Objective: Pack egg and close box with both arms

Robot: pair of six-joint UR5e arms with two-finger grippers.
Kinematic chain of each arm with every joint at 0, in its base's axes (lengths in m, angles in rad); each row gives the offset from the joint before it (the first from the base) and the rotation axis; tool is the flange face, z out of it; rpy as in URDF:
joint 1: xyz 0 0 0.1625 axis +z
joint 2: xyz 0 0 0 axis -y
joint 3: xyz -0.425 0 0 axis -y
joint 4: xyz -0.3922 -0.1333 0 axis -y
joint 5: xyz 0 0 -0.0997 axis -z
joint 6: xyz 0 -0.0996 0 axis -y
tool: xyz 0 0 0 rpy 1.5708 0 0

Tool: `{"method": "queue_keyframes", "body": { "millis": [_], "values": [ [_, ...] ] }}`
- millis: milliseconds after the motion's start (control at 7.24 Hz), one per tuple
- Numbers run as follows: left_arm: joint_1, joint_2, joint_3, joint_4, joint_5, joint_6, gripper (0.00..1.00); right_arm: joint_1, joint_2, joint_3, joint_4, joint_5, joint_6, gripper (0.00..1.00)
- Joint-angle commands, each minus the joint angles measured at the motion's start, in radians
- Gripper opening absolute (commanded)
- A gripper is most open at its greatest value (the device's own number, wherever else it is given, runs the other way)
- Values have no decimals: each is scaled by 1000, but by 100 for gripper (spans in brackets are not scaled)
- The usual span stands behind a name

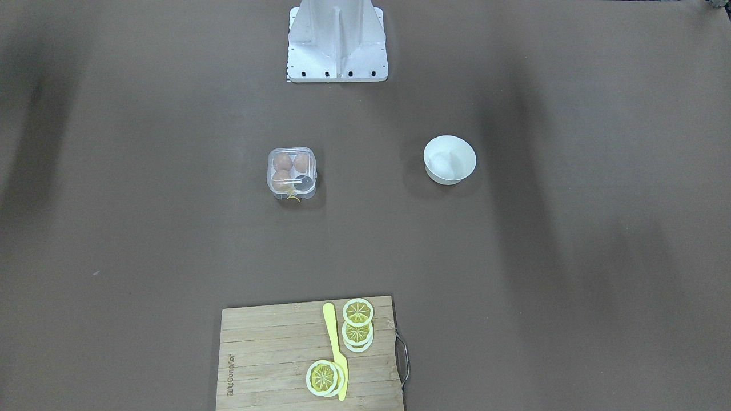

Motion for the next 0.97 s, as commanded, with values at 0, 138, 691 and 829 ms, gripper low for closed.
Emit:
{"method": "queue_keyframes", "body": {
  "millis": [0, 138, 691, 829],
  "values": [
    [0, 0, -13, -1, 1, -1, 98, 0, 0, 1, 1, 2, 0, 100],
    [0, 0, -11, -1, 1, -1, 98, 0, -1, 9, 1, 2, 0, 100],
    [-1, 0, -11, 1, 1, -1, 98, 0, -1, 14, 1, 19, 0, 100],
    [0, 0, -10, 1, 1, -1, 98, 0, -1, 14, 1, 21, 0, 100]
  ]
}}
